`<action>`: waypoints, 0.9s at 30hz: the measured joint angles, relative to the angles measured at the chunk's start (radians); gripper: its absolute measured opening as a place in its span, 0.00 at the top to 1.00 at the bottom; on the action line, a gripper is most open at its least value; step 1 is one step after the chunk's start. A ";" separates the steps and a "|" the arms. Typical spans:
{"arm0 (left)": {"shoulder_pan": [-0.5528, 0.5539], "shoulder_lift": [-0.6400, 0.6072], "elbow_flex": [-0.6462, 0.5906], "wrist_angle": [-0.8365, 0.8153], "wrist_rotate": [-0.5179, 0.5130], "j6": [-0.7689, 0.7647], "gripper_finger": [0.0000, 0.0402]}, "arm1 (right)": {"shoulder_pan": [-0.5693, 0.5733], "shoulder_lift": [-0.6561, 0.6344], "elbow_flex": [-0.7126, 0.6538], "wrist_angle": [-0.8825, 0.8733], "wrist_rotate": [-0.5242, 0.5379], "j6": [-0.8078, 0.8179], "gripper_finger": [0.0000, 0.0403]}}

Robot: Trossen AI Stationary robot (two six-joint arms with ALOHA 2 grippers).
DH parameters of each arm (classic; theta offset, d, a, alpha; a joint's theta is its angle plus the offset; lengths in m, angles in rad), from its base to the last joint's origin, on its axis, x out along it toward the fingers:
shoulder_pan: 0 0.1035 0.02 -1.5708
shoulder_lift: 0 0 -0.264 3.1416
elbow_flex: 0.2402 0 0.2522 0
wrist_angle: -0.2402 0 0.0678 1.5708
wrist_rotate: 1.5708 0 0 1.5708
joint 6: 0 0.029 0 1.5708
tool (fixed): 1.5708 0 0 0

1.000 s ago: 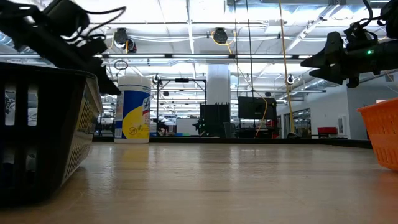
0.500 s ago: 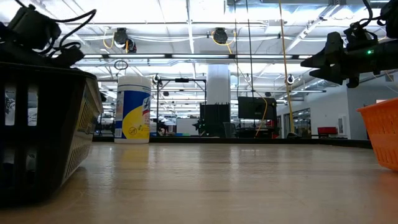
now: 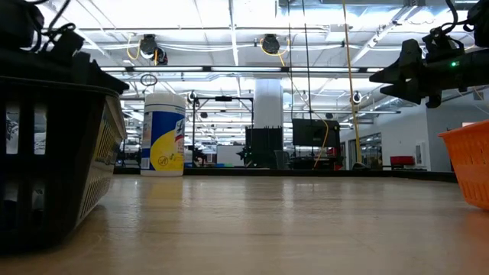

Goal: Pick & Place First Aid Supplies
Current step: Return to Home Position

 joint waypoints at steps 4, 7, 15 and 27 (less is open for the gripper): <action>0.002 0.001 0.000 0.001 -0.011 0.015 0.25 | 0.000 0.000 0.000 0.000 0.000 0.000 0.34; 0.002 0.001 0.000 0.001 -0.011 0.000 0.23 | 0.000 0.000 0.000 0.000 0.000 0.000 0.34; 0.002 0.010 0.000 0.001 -0.011 -0.038 0.22 | 0.000 0.000 0.000 0.000 0.000 0.000 0.34; 0.002 0.016 0.000 0.001 -0.011 -0.037 0.25 | 0.000 0.000 0.000 0.000 0.000 0.000 0.34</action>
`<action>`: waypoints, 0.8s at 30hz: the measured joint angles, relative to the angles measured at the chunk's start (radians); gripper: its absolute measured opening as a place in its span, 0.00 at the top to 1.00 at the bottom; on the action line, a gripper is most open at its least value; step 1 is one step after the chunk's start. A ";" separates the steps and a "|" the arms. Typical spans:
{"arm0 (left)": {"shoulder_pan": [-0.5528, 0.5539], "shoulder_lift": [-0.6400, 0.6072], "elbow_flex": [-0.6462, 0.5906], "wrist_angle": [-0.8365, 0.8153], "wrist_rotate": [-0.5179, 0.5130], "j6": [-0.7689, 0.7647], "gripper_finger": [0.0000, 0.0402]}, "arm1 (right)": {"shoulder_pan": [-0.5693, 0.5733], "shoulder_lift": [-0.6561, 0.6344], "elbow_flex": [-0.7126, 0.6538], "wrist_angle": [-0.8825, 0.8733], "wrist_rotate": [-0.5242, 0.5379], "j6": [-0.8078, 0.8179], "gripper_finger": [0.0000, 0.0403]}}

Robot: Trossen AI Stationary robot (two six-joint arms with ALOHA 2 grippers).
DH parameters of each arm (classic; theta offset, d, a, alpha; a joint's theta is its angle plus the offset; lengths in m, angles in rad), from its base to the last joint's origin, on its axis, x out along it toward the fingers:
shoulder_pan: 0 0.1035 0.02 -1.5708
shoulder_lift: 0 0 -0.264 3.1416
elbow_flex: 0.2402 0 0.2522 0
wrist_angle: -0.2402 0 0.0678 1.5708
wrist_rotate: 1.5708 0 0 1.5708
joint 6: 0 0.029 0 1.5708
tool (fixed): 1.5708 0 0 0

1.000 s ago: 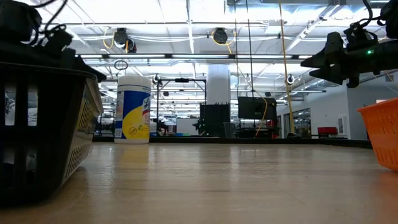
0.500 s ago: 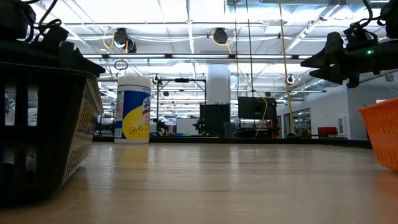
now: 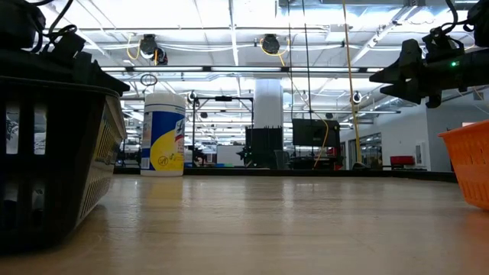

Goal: Pick & Place First Aid Supplies
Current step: Return to Home Position

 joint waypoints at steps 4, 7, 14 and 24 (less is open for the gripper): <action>0.000 0.000 0.000 0.000 0.000 0.000 0.23 | 0.000 0.000 0.000 0.000 0.000 0.000 0.34; 0.000 0.000 0.000 0.000 0.000 0.000 0.22 | 0.000 0.000 0.000 0.000 0.000 0.000 0.34; 0.000 0.000 0.000 0.000 0.000 0.000 0.20 | 0.000 0.000 0.000 0.000 0.000 0.000 0.34; 0.000 0.000 0.000 0.000 0.000 0.000 0.25 | 0.000 0.000 0.000 0.000 0.000 0.000 0.34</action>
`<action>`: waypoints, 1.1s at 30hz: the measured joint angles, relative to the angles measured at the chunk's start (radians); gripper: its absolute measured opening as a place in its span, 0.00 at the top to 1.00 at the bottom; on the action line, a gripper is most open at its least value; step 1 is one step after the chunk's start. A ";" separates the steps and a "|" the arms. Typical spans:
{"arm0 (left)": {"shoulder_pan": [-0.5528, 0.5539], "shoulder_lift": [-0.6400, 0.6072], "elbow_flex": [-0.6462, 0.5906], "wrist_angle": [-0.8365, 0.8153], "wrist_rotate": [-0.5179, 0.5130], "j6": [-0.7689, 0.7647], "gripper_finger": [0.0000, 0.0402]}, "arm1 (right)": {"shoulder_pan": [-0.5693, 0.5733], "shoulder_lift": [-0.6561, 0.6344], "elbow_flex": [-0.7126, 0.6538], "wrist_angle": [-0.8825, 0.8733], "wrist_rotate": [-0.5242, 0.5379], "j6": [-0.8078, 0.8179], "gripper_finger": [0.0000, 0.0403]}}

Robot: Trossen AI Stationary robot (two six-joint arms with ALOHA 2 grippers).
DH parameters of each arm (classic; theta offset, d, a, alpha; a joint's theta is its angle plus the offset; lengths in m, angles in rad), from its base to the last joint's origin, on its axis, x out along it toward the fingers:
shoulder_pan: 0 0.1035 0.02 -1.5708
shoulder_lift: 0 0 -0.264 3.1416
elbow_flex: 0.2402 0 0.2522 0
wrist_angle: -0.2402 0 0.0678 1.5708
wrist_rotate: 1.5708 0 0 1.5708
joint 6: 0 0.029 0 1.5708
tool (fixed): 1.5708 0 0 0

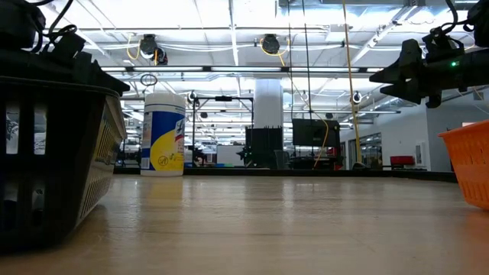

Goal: Pick & Place First Aid Supplies
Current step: Return to Home Position

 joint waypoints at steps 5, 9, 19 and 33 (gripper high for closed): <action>0.000 0.000 0.000 0.000 0.000 0.000 0.24 | 0.000 0.000 0.000 0.000 0.000 0.000 0.34; 0.000 0.000 0.000 0.000 0.000 0.000 0.22 | 0.000 0.000 0.000 0.000 0.000 0.000 0.34; 0.000 0.000 0.000 0.000 0.000 0.000 0.19 | 0.000 0.000 0.000 0.000 0.000 0.000 0.34; 0.000 0.000 0.000 0.000 0.000 0.000 0.24 | 0.000 0.000 0.000 0.000 0.000 0.000 0.34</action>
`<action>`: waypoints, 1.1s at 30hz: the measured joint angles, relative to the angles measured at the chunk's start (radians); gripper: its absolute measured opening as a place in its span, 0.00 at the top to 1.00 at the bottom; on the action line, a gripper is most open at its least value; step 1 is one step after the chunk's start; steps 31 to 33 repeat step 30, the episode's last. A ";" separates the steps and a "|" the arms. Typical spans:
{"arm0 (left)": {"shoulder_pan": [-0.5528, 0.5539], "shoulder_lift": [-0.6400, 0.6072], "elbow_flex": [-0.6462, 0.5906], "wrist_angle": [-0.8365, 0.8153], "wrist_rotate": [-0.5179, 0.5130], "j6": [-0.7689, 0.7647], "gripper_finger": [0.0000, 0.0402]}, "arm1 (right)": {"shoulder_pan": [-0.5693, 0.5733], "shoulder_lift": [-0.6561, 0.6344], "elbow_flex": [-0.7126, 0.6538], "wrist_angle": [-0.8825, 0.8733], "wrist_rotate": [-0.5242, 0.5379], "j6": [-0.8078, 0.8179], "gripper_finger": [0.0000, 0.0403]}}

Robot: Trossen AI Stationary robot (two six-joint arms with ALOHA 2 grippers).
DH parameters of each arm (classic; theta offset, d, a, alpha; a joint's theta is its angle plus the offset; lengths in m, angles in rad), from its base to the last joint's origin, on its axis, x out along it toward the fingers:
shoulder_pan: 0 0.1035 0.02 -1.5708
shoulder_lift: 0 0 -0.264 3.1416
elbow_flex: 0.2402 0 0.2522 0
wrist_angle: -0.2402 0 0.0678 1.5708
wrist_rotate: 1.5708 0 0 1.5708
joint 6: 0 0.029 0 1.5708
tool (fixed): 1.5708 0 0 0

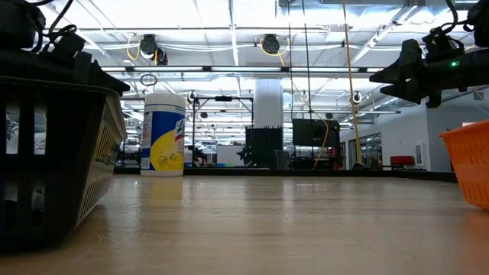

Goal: Pick & Place First Aid Supplies
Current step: Return to Home Position

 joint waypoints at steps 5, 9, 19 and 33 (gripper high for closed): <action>0.000 0.000 0.000 0.000 0.000 0.000 0.22 | 0.000 0.000 0.000 0.000 0.000 0.000 0.34; 0.000 0.000 0.000 0.000 0.000 0.000 0.20 | 0.000 0.000 0.000 0.000 0.000 0.000 0.34; 0.000 0.000 0.000 0.000 0.000 0.000 0.20 | 0.000 0.000 0.000 0.000 0.000 0.000 0.34; 0.000 0.000 0.000 0.000 0.000 0.000 0.24 | 0.000 0.000 0.000 0.000 0.000 0.000 0.34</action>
